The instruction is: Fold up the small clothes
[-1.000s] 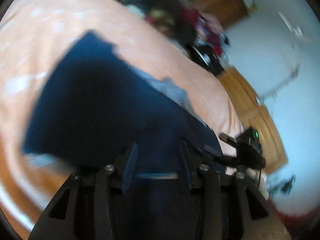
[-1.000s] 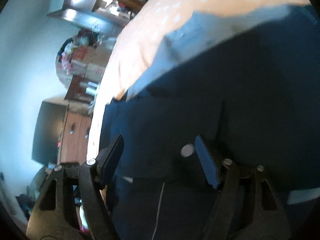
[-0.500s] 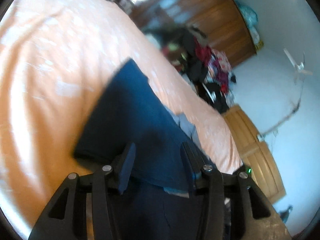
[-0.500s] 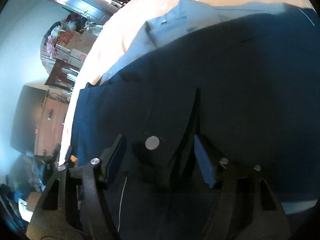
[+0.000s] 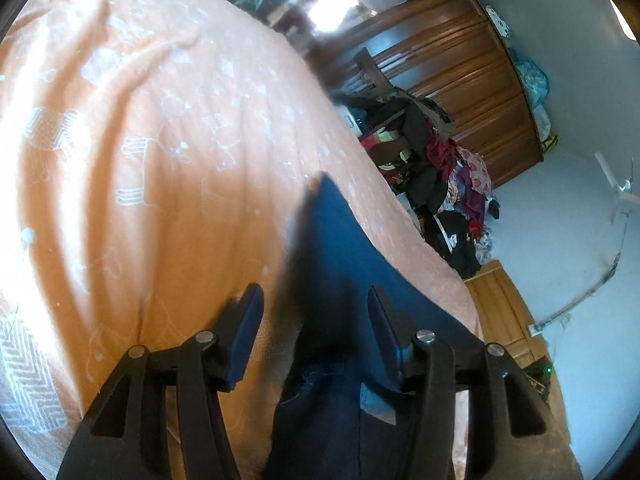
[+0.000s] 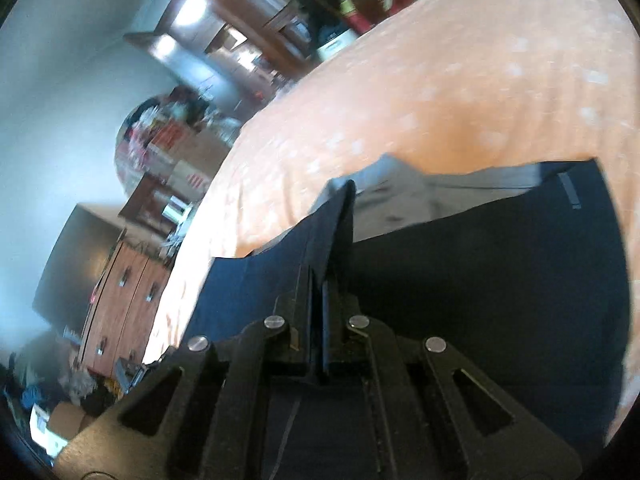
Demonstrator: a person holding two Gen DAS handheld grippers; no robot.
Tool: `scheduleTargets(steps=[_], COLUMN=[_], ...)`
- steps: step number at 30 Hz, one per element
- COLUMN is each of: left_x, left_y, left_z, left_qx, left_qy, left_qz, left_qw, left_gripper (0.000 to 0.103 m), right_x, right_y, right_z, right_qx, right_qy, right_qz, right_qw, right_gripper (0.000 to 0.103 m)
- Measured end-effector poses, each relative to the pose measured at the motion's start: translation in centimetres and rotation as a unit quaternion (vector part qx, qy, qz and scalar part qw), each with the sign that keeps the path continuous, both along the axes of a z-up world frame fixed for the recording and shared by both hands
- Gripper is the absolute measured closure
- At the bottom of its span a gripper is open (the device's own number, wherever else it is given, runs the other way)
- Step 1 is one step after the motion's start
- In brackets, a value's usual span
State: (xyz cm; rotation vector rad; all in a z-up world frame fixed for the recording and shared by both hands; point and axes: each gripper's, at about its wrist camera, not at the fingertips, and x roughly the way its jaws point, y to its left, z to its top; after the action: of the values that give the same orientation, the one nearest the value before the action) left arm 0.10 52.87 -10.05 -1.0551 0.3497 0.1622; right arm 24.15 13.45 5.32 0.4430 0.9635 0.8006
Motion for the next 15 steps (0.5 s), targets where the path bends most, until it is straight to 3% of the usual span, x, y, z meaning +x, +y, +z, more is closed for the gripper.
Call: scheduleTargets(steps=[15], left_x=[2.3], left_y=[-1.3], left_z=[-0.2], left_qx=[0.037], left_qy=[0.077], left_qz=[-0.001], left_qw=[0.9963], left_gripper=[0.047], right_x=[0.0], right_y=[-6.8], right_z=[-3.3], right_qx=[-0.035], right_qy=[0.025], right_qz=[-0.077], right_qw=[0.996], right_gripper=[0.101])
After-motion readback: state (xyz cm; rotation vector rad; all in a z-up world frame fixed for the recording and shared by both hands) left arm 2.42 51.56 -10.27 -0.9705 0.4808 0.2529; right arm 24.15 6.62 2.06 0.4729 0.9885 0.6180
